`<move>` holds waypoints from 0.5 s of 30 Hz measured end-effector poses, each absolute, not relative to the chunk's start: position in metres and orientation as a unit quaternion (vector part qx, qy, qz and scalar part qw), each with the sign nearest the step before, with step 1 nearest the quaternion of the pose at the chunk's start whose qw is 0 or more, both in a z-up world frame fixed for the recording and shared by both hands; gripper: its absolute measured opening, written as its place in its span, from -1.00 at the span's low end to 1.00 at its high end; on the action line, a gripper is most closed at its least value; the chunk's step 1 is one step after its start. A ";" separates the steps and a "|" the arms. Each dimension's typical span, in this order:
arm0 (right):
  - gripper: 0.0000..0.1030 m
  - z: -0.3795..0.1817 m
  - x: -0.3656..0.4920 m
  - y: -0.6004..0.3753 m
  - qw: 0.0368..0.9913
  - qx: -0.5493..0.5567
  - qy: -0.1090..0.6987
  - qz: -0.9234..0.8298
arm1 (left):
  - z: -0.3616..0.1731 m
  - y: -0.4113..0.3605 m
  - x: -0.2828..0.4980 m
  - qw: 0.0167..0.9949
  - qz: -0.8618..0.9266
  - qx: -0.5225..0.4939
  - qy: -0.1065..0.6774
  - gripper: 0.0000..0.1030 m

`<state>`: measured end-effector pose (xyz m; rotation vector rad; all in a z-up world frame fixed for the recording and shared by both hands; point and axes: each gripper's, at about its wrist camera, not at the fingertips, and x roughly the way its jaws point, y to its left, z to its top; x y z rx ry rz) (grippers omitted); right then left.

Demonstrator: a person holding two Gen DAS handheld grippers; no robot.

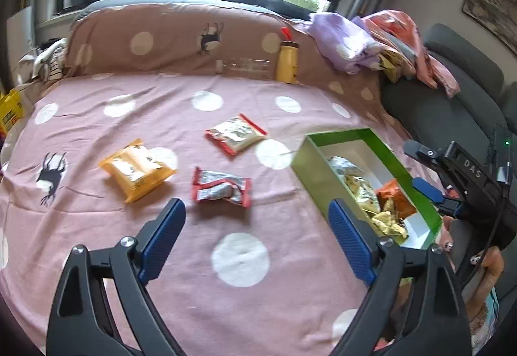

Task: Organize snacks
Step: 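Drop the yellow-black bag into the box by opening the right gripper, then move the right tool to the white-red biscuit packet on the bed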

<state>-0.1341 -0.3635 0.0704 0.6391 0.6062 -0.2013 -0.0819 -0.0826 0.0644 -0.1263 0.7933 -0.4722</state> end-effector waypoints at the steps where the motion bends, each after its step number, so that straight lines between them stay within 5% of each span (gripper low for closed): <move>1: 0.75 0.070 -0.133 -0.358 0.901 0.302 0.296 -0.097 | 0.061 -0.071 -0.081 0.897 -0.213 -0.069 0.381 0.76; 15: 0.75 0.056 -0.078 -0.280 0.895 0.232 0.377 -0.048 | 0.014 0.031 -0.048 0.894 -0.064 -0.162 0.412 0.76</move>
